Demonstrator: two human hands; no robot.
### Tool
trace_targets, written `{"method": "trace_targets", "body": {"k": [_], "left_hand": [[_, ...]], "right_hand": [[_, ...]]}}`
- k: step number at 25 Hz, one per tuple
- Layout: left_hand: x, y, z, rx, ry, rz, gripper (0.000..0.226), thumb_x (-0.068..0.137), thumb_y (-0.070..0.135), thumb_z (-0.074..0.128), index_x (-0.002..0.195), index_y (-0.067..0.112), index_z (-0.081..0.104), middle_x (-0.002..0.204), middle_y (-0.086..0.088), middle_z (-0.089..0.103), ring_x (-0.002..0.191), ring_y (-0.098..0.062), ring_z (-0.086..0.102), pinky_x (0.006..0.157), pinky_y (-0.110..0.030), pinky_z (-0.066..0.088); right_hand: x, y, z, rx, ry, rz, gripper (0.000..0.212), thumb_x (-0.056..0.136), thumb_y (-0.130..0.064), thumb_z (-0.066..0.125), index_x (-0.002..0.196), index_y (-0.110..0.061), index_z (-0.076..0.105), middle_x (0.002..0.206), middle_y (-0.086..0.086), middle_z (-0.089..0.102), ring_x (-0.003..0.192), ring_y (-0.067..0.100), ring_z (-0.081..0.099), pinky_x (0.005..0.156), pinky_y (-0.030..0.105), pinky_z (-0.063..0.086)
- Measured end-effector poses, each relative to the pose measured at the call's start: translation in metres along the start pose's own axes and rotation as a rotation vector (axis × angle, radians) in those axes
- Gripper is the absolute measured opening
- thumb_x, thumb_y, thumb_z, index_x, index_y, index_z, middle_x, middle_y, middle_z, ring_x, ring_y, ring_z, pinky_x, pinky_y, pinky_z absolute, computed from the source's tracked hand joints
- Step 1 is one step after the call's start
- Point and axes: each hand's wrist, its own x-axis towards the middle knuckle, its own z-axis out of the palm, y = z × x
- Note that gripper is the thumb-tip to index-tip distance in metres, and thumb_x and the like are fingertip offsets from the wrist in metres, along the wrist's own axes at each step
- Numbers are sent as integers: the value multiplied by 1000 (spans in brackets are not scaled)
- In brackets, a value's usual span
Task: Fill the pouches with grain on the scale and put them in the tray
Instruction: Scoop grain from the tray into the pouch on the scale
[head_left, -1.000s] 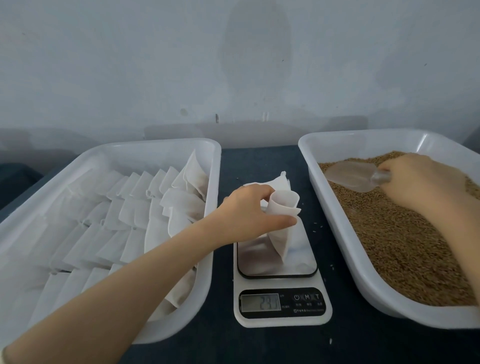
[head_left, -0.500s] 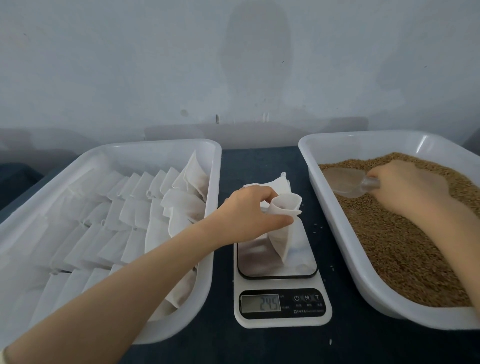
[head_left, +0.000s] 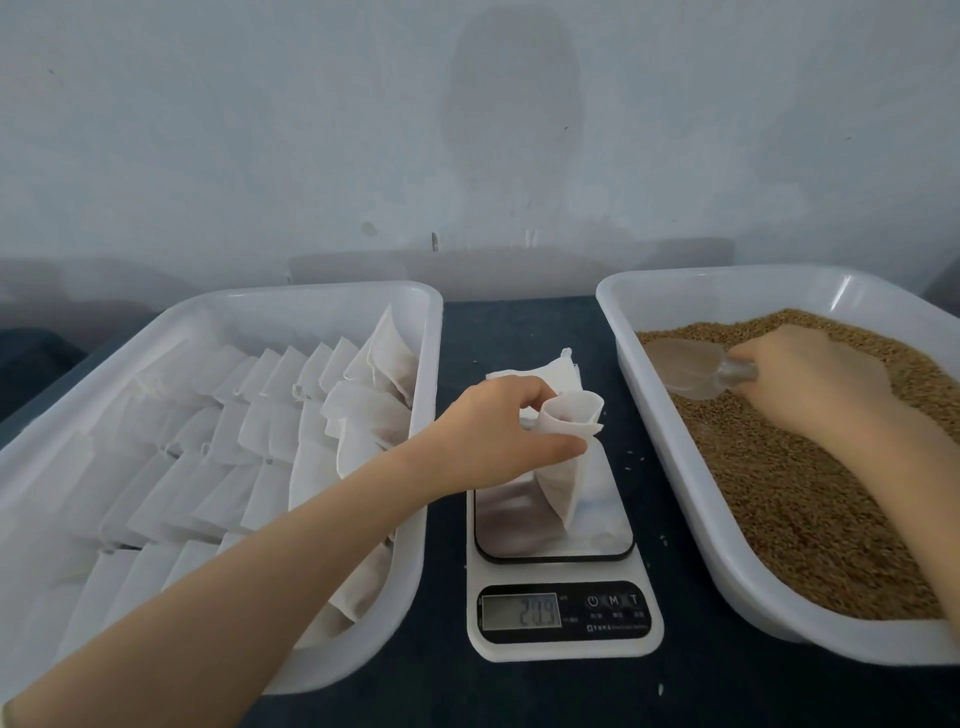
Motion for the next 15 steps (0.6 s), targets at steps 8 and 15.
{"method": "trace_targets", "body": {"k": [8, 15], "left_hand": [[-1, 0, -1, -19, -2, -5, 17, 77, 48, 70, 79, 40, 55, 86, 22, 61, 79, 4, 57, 63, -14, 38], [-1, 2, -1, -27, -16, -1, 17, 79, 45, 70, 85, 39, 56, 89, 23, 60, 80, 2, 59, 59, -8, 39]], "right_hand": [[10, 13, 10, 136, 89, 81, 18, 93, -28, 54, 106, -31, 66, 90, 0, 62, 75, 22, 60, 69, 36, 53], [10, 4, 16, 102, 38, 76, 21, 95, -33, 53, 111, -32, 66, 96, 0, 63, 70, 20, 60, 63, 32, 53]]}}
